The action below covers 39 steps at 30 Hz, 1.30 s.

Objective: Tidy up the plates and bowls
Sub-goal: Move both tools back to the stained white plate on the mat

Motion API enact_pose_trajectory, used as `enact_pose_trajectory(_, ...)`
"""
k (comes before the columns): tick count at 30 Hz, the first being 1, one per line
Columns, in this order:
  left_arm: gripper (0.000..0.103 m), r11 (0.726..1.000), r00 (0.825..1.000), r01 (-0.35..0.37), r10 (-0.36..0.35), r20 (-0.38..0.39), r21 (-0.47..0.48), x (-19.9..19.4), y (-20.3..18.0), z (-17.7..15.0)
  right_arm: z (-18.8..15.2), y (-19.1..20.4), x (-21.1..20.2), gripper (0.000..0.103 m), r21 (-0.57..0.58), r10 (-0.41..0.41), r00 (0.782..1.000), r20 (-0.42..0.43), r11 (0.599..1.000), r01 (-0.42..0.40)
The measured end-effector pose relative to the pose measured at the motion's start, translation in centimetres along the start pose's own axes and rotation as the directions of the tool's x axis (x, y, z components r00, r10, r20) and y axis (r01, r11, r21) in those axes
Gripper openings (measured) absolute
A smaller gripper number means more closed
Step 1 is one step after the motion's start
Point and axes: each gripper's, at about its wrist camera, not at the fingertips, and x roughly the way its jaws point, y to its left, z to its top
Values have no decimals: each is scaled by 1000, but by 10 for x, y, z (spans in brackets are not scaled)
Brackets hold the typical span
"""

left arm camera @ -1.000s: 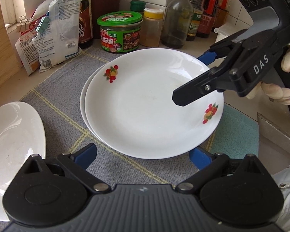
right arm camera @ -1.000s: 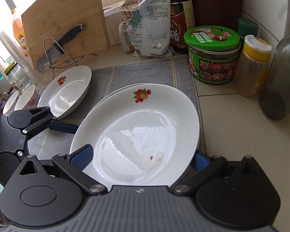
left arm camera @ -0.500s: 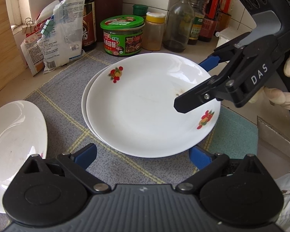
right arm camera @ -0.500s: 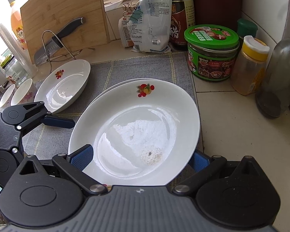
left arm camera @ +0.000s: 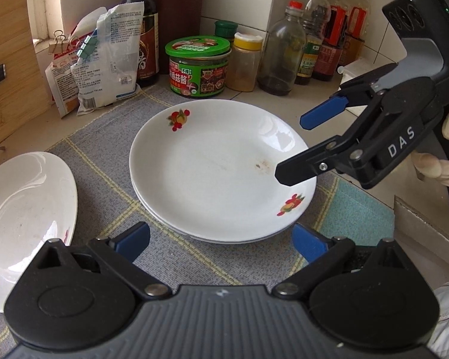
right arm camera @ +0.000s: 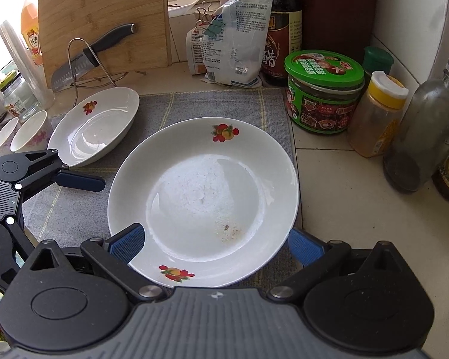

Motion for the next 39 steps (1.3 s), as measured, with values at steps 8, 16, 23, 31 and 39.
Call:
enact_pose_trajectory(8,101,998,995,-62,62,72,-9,-24,-3,-5,-1,18,-12,103,-71,9,996,85,997,-3)
enact_pose_trajectory(16,101,977,975,-176,190,116,-121,-60,8,-24,-6,56,-17,103,-177,-2,985,171,984,33)
enact_pose_trajectory(23,101,927,935,-308,336,115,-213,-93,34,-56,-6,102,-10,103,-205,17,981,193,978,24)
enact_pose_trajectory(31,102,887,904,-365,410,120,-283,-113,62,-87,-8,157,-2,103,-189,11,982,188,982,25)
enact_pose_trajectory(39,102,873,905,-366,414,93,-321,-106,69,-93,-6,176,3,103,-248,33,987,155,969,7)
